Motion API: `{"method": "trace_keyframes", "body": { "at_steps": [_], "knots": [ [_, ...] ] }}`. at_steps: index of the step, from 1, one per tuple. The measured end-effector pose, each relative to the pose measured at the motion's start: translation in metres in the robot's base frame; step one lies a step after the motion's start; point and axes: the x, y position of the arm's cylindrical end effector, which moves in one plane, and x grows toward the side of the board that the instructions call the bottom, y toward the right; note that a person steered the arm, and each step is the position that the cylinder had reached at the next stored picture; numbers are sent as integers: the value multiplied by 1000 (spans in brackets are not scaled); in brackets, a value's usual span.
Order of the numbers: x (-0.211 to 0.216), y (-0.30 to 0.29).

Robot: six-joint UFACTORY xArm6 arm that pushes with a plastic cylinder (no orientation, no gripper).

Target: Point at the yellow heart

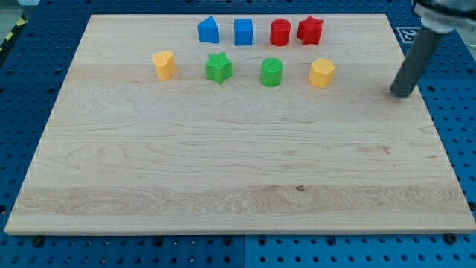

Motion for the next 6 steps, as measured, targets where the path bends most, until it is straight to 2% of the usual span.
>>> {"method": "trace_keyframes", "body": {
  "at_steps": [1, 5, 6],
  "knots": [
    [30, -61],
    [27, -320],
    [7, -374]
  ]
}}
